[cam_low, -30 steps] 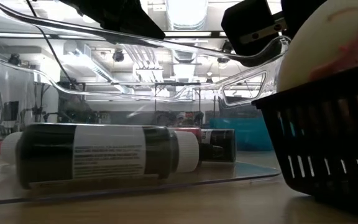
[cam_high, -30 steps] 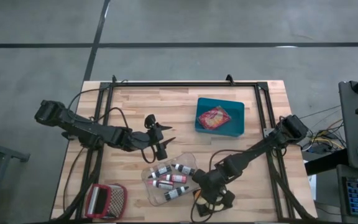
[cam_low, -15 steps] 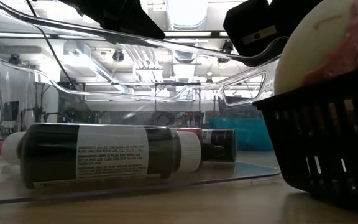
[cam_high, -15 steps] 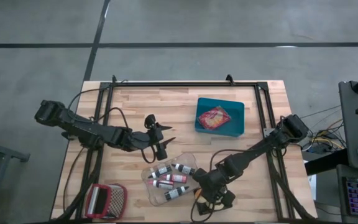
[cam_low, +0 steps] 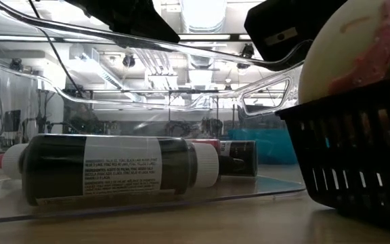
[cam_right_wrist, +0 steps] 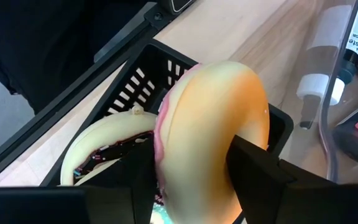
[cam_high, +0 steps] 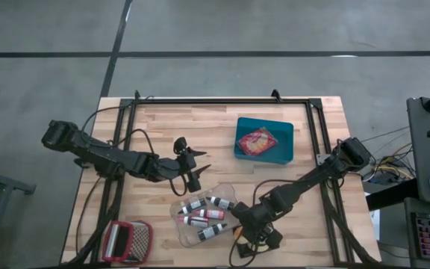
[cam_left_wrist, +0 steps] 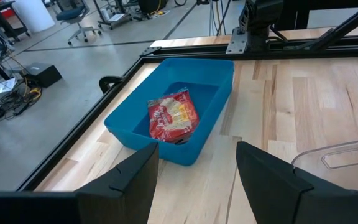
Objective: Pick & Place Food Item
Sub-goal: Put the pink donut into the black basket
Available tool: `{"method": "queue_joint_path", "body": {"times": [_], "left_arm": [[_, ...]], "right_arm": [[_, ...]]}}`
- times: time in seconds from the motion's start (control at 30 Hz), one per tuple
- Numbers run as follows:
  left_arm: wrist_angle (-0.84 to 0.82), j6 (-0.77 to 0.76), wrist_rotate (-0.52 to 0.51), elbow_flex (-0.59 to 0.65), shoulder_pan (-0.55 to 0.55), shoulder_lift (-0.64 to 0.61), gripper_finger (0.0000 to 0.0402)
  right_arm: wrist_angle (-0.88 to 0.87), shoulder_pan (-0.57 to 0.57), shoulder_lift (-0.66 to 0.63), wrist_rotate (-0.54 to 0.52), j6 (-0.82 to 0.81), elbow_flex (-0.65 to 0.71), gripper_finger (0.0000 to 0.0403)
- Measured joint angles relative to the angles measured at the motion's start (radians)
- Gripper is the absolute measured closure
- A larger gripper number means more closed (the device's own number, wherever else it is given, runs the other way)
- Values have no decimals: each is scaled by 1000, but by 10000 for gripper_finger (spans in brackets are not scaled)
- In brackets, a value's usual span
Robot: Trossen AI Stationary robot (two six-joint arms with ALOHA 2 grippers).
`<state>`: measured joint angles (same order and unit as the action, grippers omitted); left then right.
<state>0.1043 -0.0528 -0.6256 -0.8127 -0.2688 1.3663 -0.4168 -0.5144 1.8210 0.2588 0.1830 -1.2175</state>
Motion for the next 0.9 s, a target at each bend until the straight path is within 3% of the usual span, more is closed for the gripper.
{"method": "queue_joint_path", "body": {"times": [0.9], "left_arm": [[0, 0, 0, 0, 0, 0, 183]], "right_arm": [[0, 0, -13, -37, -51, -2, 225]]}}
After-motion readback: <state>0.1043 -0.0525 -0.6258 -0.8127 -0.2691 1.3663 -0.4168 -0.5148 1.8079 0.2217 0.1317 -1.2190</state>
